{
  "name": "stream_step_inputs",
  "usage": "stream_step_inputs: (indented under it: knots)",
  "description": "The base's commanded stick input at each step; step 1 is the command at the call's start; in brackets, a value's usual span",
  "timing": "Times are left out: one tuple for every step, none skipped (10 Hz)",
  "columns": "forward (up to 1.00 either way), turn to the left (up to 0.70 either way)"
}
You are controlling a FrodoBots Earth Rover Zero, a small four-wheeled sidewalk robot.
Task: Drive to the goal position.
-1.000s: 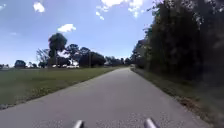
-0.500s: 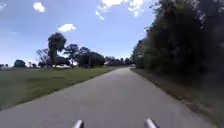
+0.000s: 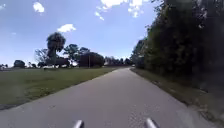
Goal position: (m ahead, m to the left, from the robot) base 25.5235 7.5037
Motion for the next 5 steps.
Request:
stream_step_inputs:
  knots:
    - [0.5, 0.2]
    - [0.5, 0.25]
    - [0.5, 0.25]
    - [0.5, 0.1]
    - [0.5, 0.0]
